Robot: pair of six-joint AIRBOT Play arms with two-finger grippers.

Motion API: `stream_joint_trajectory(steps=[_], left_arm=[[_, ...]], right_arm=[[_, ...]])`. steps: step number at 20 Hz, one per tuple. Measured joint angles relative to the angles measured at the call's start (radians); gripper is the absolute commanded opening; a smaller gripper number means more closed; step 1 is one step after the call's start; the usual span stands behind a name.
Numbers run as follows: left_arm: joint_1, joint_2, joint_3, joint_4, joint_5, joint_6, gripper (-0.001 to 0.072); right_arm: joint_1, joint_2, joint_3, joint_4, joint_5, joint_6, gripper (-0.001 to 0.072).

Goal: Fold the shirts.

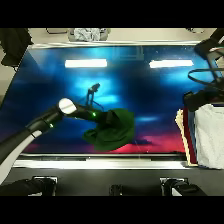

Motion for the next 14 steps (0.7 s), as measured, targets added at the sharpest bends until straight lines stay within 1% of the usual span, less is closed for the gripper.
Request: stream_joint_trajectory(steps=[2,4,6,8,10,11,14], left_arm=[[0.088,0.024,0.074,0.092,-0.097,0.000,0.0657],[0.191,0.050,0.105,0.217,-0.209,-0.006,0.0657],[0.293,0.075,0.075,0.316,-0.300,-0.022,0.0657],[0.363,0.096,-0.023,0.351,-0.355,-0.027,0.0656],[0.394,0.108,-0.151,0.331,-0.341,-0.011,0.0656],[0.394,0.113,-0.211,0.298,-0.324,0.002,0.0656],[0.358,0.116,-0.360,0.211,-0.219,0.029,0.0656]], right_arm=[[0.000,-0.057,0.000,0.015,0.008,-0.029,0.0676],[0.000,-0.109,-0.015,0.074,0.016,-0.065,0.0683],[0.000,-0.142,-0.068,0.167,0.022,-0.103,0.0697],[0.000,-0.159,-0.160,0.262,0.021,-0.133,0.0713],[0.000,-0.169,-0.266,0.346,0.004,-0.156,0.0715],[0.000,-0.171,-0.315,0.383,-0.007,-0.164,0.0715],[0.000,-0.175,-0.443,0.475,-0.046,-0.182,0.0715]])
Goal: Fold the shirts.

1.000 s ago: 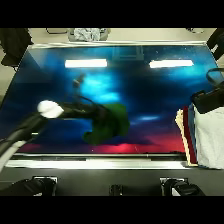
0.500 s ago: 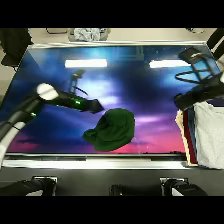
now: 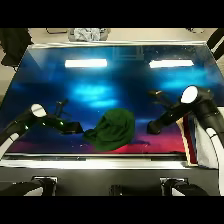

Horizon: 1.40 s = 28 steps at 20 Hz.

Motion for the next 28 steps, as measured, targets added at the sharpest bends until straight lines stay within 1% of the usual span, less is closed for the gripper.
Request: stream_joint_trajectory(steps=[4,5,7,8,9,10,12,15,16,17,18,19,22,24,28], left_arm=[[-0.065,-0.030,-0.078,-0.062,0.116,0.015,0.0653],[-0.077,-0.039,-0.085,-0.080,0.136,0.018,0.0620],[-0.101,-0.055,-0.095,-0.108,0.181,0.019,0.0360],[-0.109,-0.059,-0.098,-0.108,0.206,0.017,0.0192],[-0.115,-0.064,-0.101,-0.106,0.237,0.003,0.0070],[-0.117,-0.066,-0.102,-0.108,0.261,-0.009,0.0024],[-0.123,-0.068,-0.104,-0.117,0.296,-0.032,0.0024],[-0.125,-0.068,-0.105,-0.121,0.320,-0.049,0.0024],[-0.126,-0.066,-0.105,-0.121,0.324,-0.050,0.0024],[-0.127,-0.064,-0.105,-0.121,0.325,-0.052,0.0024],[-0.127,-0.061,-0.105,-0.122,0.325,-0.054,0.0024],[-0.127,-0.060,-0.105,-0.122,0.325,-0.057,0.0023],[-0.119,-0.050,-0.092,-0.122,0.325,-0.057,0.0021],[-0.104,-0.023,-0.054,-0.105,0.328,-0.057,0.0021],[-0.049,0.098,0.137,-0.015,0.332,-0.053,0.0020]], right_arm=[[0.000,-0.003,-0.080,0.051,-0.024,-0.010,0.0716],[0.000,-0.002,-0.089,0.060,-0.027,-0.011,0.0716],[0.000,-0.003,-0.105,0.071,-0.043,-0.013,0.0718],[0.000,-0.003,-0.115,0.084,-0.058,-0.014,0.0718],[0.000,-0.003,-0.131,0.106,-0.079,-0.015,0.0718],[0.000,-0.004,-0.150,0.135,-0.103,-0.018,0.0718],[0.014,-0.008,-0.193,0.183,-0.167,-0.021,0.0712],[0.074,-0.037,-0.246,0.241,-0.283,-0.031,0.0711],[0.098,-0.051,-0.256,0.268,-0.318,-0.042,0.0701],[0.125,-0.069,-0.265,0.298,-0.357,-0.055,0.0552],[0.148,-0.087,-0.270,0.317,-0.392,-0.064,0.0240],[0.172,-0.103,-0.274,0.334,-0.431,-0.072,0.0038],[0.199,-0.123,-0.269,0.352,-0.510,-0.097,0.0039],[0.200,-0.103,-0.237,0.324,-0.517,-0.117,0.0039],[0.171,0.021,-0.045,0.128,-0.468,-0.137,0.0040]])
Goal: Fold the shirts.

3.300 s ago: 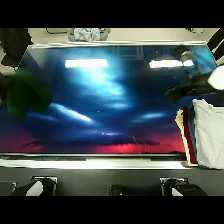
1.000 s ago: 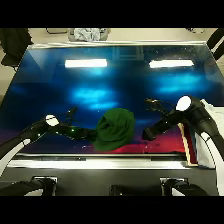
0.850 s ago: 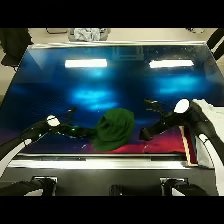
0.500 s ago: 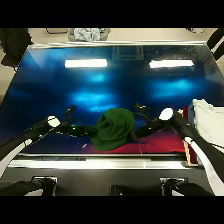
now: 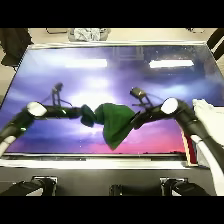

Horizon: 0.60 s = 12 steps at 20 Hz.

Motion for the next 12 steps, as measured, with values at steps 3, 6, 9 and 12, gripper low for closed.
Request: stream_joint_trajectory(steps=[3,6,9,12], left_arm=[[0.071,0.118,0.220,0.064,-0.001,0.003,0.0020],[0.178,0.234,0.439,0.098,0.003,0.004,0.0020],[0.286,0.335,0.560,0.106,-0.002,0.005,0.0020],[0.380,0.410,0.595,0.140,-0.050,-0.012,0.0020]], right_arm=[[-0.036,0.123,0.223,-0.184,0.023,0.000,0.0040],[-0.058,0.246,0.426,-0.344,0.031,0.012,0.0040],[-0.066,0.350,0.525,-0.423,0.049,0.030,0.0041],[-0.069,0.411,0.563,-0.483,0.165,0.041,0.0040]])
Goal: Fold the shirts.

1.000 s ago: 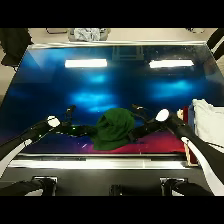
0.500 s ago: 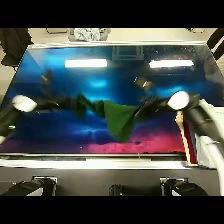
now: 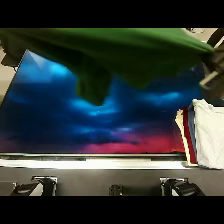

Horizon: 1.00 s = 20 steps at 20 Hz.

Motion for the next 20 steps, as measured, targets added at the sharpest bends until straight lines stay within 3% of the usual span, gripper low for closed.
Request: stream_joint_trajectory(steps=[8,13,16,20], left_arm=[[0.077,0.095,-0.002,0.044,-0.084,-0.024,0.0020],[0.069,0.016,-0.035,0.038,-0.077,0.000,0.0021],[0.029,-0.124,-0.045,0.033,-0.023,0.044,0.0023],[-0.045,-0.399,-0.049,0.042,0.143,0.071,0.0025]], right_arm=[[-0.002,0.027,0.020,-0.033,0.395,0.020,0.0040],[-0.002,-0.086,-0.041,-0.041,0.555,0.100,0.0041],[-0.002,-0.233,-0.133,-0.045,0.486,0.137,0.0042],[-0.003,-0.531,-0.179,-0.016,0.233,0.199,0.0042]])
